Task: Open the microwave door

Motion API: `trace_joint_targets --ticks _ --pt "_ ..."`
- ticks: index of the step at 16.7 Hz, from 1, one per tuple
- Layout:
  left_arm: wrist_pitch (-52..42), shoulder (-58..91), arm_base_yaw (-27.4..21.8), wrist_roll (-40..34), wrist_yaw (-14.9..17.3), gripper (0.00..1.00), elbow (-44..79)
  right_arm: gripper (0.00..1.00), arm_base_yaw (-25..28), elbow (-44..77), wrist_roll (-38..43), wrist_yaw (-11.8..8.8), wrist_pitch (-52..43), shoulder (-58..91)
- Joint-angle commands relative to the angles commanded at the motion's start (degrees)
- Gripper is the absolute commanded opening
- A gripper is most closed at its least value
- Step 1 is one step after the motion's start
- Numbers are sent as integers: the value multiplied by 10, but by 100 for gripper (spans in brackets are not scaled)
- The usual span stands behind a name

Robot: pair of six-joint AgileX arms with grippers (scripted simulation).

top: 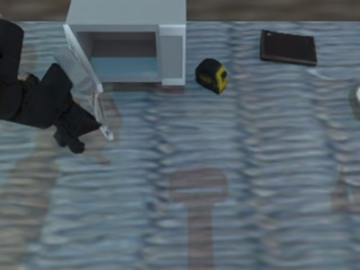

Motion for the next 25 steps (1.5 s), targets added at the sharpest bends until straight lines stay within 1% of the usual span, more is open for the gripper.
trace_joint_targets --ticks 3,7,9,25 --pt "-8 3 1 7 5 0 -1 100 0 0 0 0 0 0" --pt "-31 7 19 53 23 0 16 100 0 0 0 0 0 0" --pt "-41 11 24 65 27 0 17 100 0 0 0 0 0 0" --pt "-41 11 24 65 27 0 17 100 0 0 0 0 0 0"
